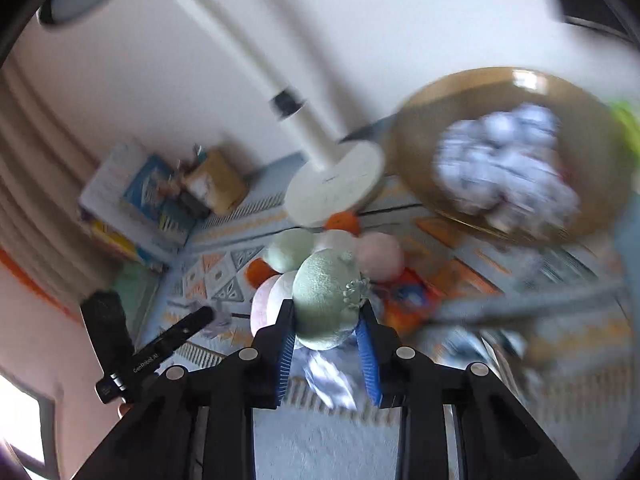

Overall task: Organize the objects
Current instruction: 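Carry paper ball and plush over the amber bowl and open both grippers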

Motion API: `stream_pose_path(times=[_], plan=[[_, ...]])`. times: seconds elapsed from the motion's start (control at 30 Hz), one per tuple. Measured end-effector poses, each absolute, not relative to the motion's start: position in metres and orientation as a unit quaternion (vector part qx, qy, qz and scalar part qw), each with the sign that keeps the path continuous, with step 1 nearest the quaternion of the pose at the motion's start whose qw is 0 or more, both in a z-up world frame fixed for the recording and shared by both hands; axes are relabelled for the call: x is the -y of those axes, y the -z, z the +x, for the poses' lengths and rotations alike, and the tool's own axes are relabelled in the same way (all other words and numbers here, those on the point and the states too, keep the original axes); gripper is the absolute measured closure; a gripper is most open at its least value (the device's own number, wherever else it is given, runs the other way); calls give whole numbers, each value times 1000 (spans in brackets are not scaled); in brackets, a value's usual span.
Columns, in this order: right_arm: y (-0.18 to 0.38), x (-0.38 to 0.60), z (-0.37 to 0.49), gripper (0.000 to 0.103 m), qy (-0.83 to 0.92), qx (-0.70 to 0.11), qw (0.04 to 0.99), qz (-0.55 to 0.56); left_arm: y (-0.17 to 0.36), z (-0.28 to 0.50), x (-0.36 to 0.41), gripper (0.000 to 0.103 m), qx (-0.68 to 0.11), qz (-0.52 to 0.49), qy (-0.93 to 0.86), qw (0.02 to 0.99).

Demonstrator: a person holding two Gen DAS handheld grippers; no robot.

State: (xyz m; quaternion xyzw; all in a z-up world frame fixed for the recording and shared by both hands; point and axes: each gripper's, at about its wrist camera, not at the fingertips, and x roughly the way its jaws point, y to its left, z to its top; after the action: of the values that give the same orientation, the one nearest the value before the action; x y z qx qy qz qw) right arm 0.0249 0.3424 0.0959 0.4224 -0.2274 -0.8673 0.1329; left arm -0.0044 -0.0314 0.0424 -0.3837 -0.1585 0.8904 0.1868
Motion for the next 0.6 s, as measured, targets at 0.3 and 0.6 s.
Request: stream_pose_path(times=[0.3,0.6], plan=[[-35,-336,110,68,801,279,130,514,-32,7,30,55,121,-364,-913,136],[-57,-335,141,13,847,162,111,493,-32,9,21,55,90,-363,-917,137]])
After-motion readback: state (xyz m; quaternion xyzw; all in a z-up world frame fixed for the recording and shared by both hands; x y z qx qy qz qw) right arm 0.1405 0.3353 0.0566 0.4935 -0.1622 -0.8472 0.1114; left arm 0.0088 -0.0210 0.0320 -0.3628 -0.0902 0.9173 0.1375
